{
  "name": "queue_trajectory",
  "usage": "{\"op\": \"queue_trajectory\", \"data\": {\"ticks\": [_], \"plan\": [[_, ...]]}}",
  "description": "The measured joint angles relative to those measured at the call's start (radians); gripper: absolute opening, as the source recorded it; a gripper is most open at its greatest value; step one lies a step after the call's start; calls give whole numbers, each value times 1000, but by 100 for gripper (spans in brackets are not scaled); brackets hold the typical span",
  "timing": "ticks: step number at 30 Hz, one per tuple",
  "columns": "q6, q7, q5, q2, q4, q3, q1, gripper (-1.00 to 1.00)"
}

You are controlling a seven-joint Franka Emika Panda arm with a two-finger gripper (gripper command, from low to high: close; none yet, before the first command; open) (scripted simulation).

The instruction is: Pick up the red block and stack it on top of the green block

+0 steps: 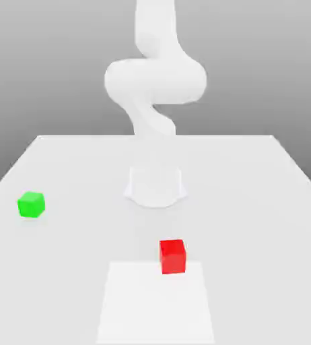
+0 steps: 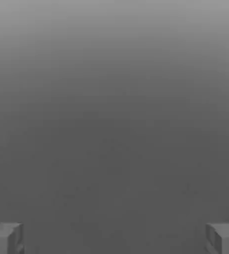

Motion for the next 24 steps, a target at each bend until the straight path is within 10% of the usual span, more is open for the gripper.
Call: {"op": "queue_trajectory", "data": {"ticks": [17, 24], "plan": [[462, -21, 17, 550, -580, 39, 60, 0], [721, 18, -39, 861, -584, 11, 79, 0]]}}
